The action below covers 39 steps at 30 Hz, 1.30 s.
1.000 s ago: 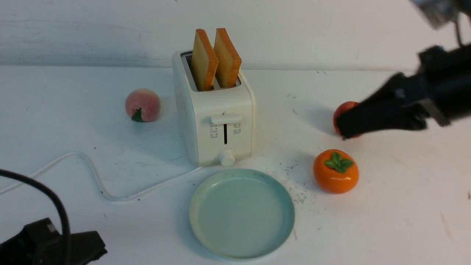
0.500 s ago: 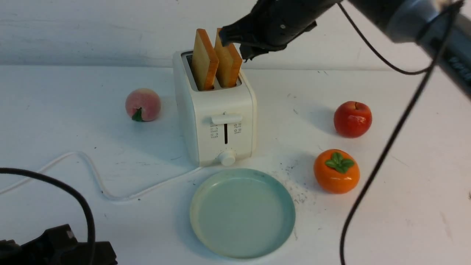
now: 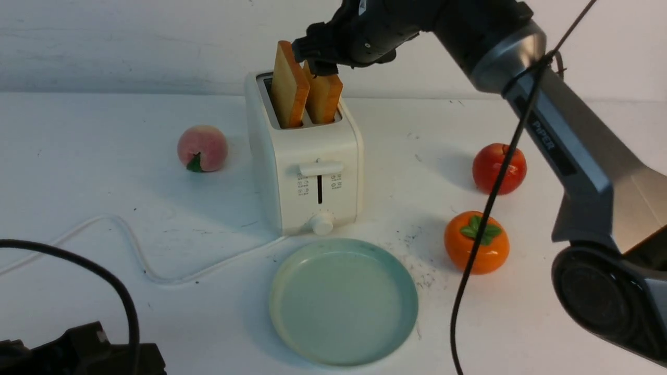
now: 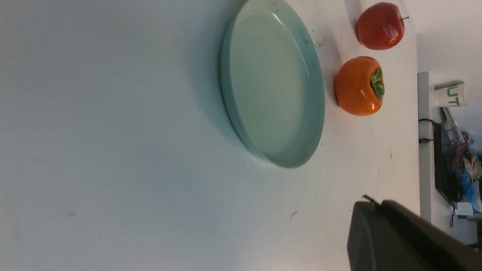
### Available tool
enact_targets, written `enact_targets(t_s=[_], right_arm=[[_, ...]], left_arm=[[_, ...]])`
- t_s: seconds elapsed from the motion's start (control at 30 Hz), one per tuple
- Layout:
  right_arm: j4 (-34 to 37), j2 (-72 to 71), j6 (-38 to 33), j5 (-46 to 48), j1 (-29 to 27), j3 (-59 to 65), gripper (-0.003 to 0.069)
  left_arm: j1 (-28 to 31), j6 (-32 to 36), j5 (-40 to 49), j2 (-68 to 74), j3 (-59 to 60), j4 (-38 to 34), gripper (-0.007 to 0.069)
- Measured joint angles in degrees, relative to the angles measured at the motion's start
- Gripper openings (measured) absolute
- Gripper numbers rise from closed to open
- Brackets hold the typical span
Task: Take toasted bread from bread machine on white table place on plate.
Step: 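Grasp the toast slice in the toaster and pull it up out of the slot with the right gripper, then place the held slice of bread on top of the slice on the plate with the right gripper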
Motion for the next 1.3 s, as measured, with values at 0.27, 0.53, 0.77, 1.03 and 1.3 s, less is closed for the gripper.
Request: enact_targets(t_s=[0.27,0.53,0.77,1.03,1.3], right_arm=[[-0.9,1.5,1.7,-0.4,0.0,0.0,0.0482],[-0.9,4.1,2.8,-0.8,0.0,-0.1,0.0424],[-0.1,4.4,3.1,0.3,0.1,-0.6,0.0121],[-0.8,-3.7,3.2,4.7,0.0,-0.5,0.0114],[-4.9,-25.2,1.1,11.8,0.0,0.0,0.0114]], left_arm=[[0.0,0.0,1.3,0.0,0.0,0.0,-0.0014],[0.0,0.2,2.3,0.0,0.0,1.7,-0.0014],[0.0,0.2,4.0,0.0,0.0,3.0,-0.0013],[0.0,0.2,6.8,0.0,0.0,3.7,-0.0012],[0.0,0.2,7.2,0.0,0.0,4.4,-0.0003]])
